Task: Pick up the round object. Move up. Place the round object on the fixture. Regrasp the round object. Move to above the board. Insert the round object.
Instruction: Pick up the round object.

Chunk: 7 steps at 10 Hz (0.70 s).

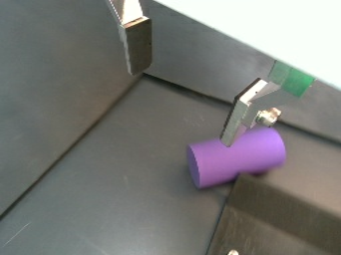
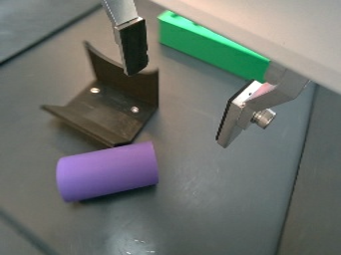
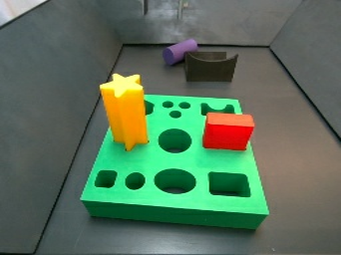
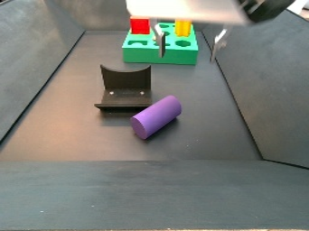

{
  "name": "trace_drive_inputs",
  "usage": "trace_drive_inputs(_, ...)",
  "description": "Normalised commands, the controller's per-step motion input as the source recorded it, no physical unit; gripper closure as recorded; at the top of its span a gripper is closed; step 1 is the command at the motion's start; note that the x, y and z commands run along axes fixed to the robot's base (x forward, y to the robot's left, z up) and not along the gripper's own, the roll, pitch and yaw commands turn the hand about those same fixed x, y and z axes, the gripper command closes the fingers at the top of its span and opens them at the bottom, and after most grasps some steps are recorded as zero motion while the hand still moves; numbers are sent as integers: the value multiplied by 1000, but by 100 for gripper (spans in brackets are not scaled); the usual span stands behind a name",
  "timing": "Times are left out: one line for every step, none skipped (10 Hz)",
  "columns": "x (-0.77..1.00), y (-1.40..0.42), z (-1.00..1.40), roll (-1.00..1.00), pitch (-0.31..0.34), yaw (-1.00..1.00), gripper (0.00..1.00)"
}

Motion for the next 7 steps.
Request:
trace_drive_inputs(320, 26, -529, 69, -20, -843, 0)
trace_drive_inputs(283, 74, -480, 73, -41, -797, 0)
trace_drive_inputs(269, 154, -549, 106, -23, -714, 0)
trace_drive_inputs(211, 163, -597, 144, -29, -686, 0)
trace_drive_inputs(0, 300, -640, 130, -89, -611, 0)
trace_drive_inputs(-66, 229, -537, 100, -114, -457, 0)
trace_drive_inputs(0, 71, 0, -53, 0, 0, 0)
